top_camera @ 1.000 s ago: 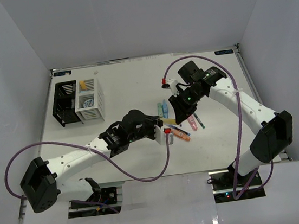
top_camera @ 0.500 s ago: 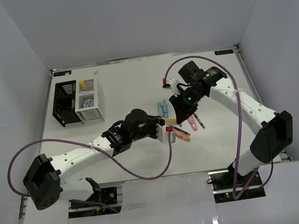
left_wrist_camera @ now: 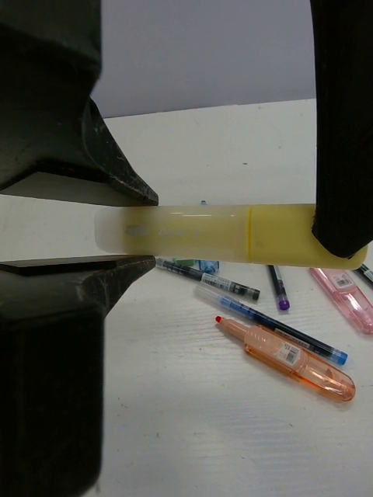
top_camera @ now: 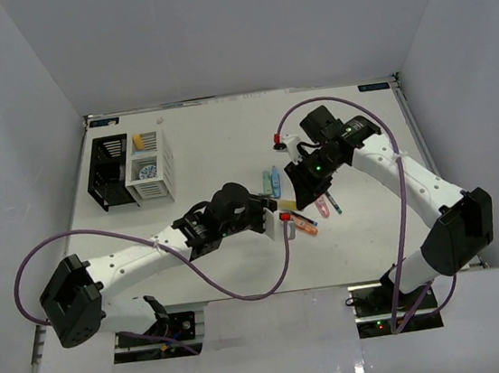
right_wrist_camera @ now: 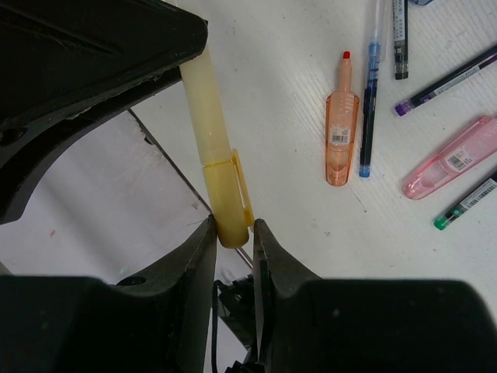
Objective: Sort the stationery into containers
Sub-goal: Close the pen cap on the pen.
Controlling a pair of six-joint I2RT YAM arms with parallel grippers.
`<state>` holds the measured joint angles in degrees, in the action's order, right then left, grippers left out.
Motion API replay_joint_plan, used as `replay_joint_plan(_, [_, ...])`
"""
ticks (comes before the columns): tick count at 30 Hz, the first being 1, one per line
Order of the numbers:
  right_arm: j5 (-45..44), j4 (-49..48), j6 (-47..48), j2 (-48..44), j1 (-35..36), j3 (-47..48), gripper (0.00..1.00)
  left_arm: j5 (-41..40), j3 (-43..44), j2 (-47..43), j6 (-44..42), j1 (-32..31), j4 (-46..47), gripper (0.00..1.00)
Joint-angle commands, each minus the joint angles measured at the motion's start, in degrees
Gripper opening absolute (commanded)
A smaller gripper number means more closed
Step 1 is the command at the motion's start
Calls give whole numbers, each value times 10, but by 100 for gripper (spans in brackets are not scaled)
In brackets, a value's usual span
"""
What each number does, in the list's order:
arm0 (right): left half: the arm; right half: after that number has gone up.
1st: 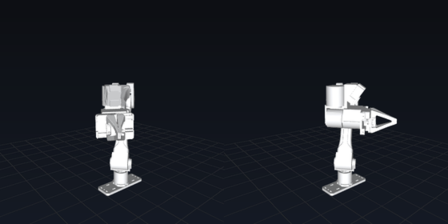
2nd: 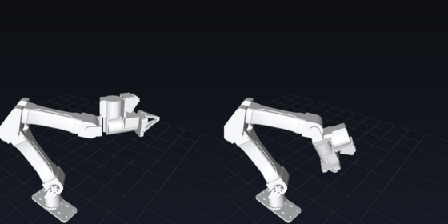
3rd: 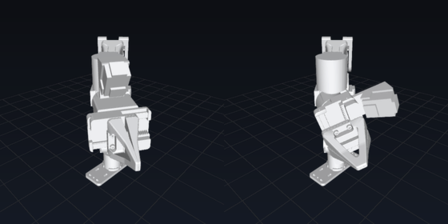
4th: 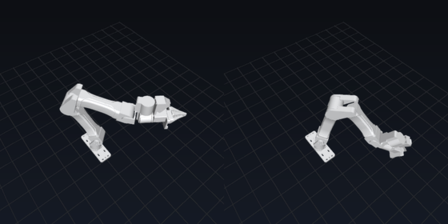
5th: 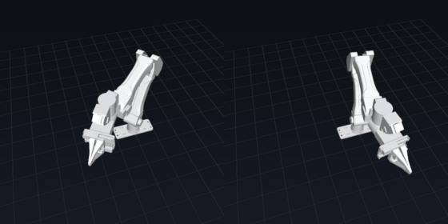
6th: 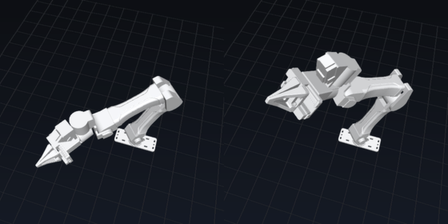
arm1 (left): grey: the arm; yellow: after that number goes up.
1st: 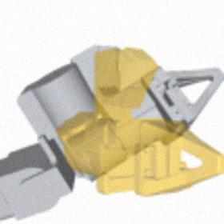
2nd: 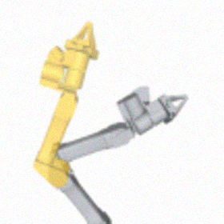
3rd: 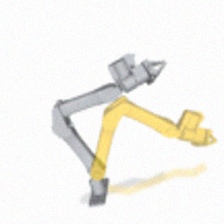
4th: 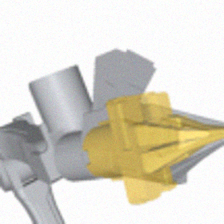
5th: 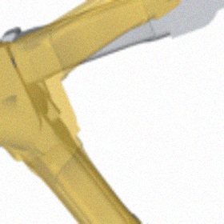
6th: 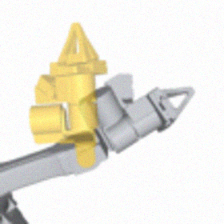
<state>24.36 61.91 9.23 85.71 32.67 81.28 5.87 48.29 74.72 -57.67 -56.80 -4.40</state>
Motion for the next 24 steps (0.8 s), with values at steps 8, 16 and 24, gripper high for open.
replay_joint_plan(8, [36,-160,-4,-26,10,-28,8,88,12,-55,-5,-45,61,24])
replay_joint_plan(16, [25,-171,-5,-34,8,-33,8,79,9,-62,-6,-46,47,37])
replay_joint_plan(24, [20,-188,-9,-49,6,-49,8,80,4,-70,1,-46,30,48])
